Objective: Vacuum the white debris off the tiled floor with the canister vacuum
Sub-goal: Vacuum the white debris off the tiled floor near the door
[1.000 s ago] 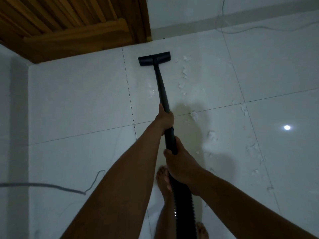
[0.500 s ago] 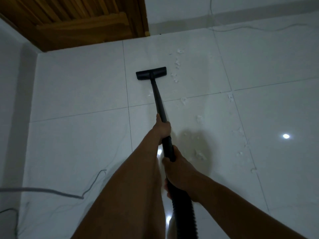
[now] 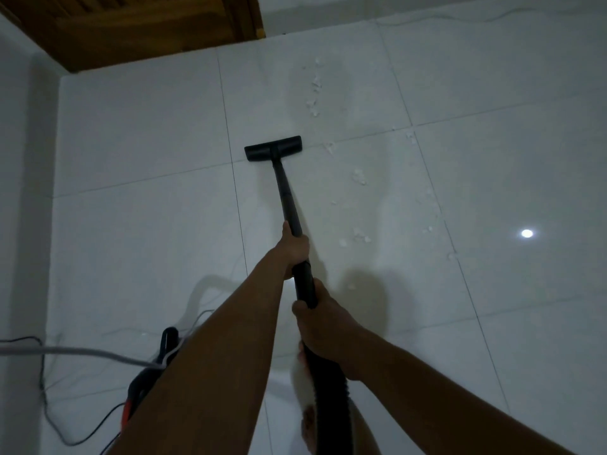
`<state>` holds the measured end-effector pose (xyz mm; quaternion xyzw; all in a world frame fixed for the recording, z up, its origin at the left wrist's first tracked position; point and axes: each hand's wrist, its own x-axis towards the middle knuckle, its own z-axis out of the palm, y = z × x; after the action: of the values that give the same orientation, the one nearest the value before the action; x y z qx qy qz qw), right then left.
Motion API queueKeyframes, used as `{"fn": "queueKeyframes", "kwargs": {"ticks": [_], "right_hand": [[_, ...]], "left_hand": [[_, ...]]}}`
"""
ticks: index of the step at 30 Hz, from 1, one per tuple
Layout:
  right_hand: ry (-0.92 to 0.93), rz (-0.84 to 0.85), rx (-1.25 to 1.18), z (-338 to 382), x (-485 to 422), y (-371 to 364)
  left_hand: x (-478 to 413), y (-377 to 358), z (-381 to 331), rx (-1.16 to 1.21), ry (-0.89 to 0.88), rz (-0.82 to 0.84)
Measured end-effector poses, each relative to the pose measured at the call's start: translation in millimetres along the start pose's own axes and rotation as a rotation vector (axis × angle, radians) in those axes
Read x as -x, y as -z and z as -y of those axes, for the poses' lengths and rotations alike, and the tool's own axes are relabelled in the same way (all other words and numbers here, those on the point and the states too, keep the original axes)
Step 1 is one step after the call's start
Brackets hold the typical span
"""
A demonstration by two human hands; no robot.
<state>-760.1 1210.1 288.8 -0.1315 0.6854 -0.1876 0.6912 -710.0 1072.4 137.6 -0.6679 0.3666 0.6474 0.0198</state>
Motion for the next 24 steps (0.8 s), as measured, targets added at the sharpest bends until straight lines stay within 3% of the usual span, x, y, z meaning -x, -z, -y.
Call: {"fn": "queueKeyframes", "kwargs": {"ticks": [4, 11, 24], "right_hand": [[-0.009, -0.010, -0.003, -53, 18, -17], [0.089, -0.085, 0.195, -140, 57, -49], [0.019, -0.062, -0.023, -251, 122, -99]], "left_hand": [[17, -10, 50, 0.025, -0.003, 0.017], [68, -26, 136, 0.033, -0.003, 0.023], [132, -40, 251, 0.038, -0.020, 0.027]]}}
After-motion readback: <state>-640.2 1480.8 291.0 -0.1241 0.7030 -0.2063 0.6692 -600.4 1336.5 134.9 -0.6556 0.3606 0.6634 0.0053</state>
